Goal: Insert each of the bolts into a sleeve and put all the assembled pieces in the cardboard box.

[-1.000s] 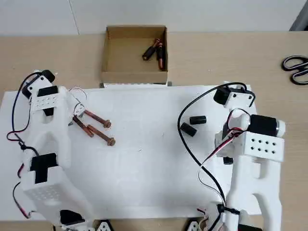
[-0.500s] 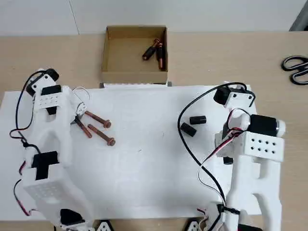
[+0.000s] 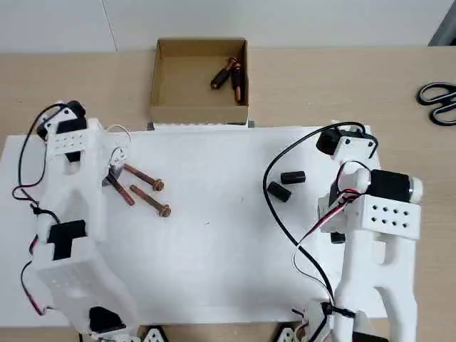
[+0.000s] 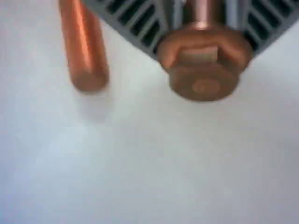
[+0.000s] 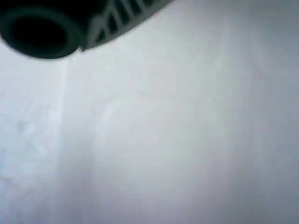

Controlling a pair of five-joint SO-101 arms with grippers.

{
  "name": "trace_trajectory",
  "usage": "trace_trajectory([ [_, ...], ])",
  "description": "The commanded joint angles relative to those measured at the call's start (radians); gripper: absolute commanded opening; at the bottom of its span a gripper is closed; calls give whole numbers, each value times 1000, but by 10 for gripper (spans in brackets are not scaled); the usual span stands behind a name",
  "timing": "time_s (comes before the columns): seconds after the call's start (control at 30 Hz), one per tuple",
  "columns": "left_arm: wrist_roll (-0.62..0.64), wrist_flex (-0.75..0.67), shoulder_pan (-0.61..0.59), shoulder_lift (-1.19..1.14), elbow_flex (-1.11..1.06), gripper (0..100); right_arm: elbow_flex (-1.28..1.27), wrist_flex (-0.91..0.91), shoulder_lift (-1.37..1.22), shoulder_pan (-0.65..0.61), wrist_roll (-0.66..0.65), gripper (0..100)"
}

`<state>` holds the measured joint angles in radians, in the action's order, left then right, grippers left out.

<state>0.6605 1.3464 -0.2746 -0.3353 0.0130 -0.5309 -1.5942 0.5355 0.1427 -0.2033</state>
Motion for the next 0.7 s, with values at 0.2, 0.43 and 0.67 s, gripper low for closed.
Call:
trace_trajectory([
  [0.2, -54, 132, 81, 290, 166, 5, 51, -85, 30, -93, 14, 4],
  [0.43, -55, 152, 183, 519, 177, 5, 206, -125, 84, -159, 121, 4],
  [0.67, -58, 224, 305, 701, 170, 5, 219, -99, 306, -280, 133, 4],
])
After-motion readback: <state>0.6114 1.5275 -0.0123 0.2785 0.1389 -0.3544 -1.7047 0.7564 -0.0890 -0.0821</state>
